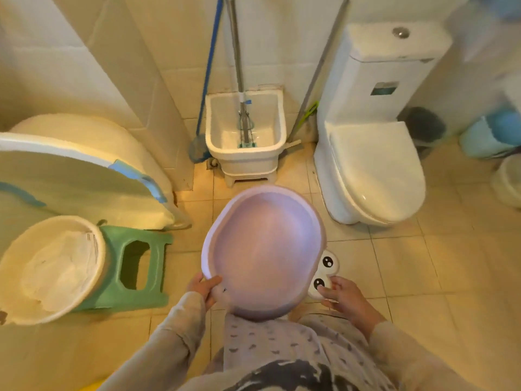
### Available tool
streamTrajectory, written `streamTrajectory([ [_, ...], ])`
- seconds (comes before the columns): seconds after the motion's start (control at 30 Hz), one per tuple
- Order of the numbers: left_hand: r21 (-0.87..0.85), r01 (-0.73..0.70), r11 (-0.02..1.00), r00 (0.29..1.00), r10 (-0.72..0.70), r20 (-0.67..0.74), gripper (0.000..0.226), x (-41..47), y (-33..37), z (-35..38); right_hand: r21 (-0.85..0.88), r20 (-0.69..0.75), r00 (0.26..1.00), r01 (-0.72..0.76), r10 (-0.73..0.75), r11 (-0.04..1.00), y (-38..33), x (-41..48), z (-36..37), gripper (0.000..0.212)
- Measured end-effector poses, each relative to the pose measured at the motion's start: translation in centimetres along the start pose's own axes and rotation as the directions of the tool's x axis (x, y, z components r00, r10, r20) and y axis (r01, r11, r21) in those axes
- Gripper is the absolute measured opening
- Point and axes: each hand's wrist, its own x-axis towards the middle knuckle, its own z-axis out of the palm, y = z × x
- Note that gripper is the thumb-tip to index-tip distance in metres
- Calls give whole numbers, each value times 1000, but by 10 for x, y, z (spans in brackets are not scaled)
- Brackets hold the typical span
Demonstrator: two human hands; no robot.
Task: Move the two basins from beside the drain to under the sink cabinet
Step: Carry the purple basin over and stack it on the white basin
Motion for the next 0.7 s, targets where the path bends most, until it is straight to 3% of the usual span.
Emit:
streamTrajectory([
  [0.17,296,-8,955,984,-46,172,39,4,7,45,184,-140,990,-4,31,983,58,-27,-35,29],
  [0.33,496,-94,863,935,-96,343,50,-18,-2,128,387,-269,960,38,73,921,108,-59,-80,27],
  [0.5,623,-154,767,902,-149,406,55,-44,-30,205,557,-344,932,105,114,824,148,-78,-126,29],
  [0.7,708,-207,675,893,-166,419,54,-69,-89,286,636,-373,917,144,139,758,178,-87,-199,26],
])
